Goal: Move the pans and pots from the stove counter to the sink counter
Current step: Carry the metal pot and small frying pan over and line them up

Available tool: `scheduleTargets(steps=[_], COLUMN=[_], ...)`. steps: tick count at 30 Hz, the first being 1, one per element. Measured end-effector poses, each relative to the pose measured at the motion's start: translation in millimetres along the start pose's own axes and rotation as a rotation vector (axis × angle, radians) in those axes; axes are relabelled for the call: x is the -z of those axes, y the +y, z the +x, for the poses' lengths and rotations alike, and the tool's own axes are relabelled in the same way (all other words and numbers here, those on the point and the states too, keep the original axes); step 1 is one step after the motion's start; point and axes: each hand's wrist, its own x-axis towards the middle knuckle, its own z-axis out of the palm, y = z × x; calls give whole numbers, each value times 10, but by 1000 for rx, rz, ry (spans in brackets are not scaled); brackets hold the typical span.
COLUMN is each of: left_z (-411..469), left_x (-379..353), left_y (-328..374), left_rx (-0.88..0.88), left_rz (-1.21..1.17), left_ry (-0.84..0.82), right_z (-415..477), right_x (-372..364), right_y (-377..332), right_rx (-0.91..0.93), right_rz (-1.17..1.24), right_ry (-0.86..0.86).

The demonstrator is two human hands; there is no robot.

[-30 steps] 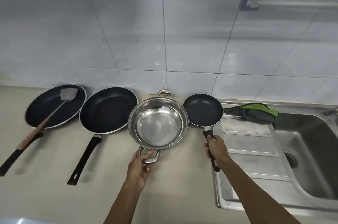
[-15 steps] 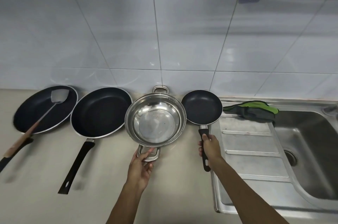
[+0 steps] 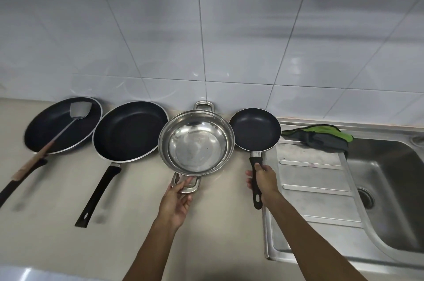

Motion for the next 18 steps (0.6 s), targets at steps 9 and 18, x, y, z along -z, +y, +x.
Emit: scheduleTargets(steps=[9,18], left_z=[-139,-343], left_x=[-4,182], left_y=[-80,-434], left_rx=[12,102], left_rz=[29,-36], left_ry=[-3,-21], right_z=[-203,-728], right_x=[58,307], right_y=[75,479], right_rx=[-12,-24], right_rz=[45,-34], right_ry=[18,3])
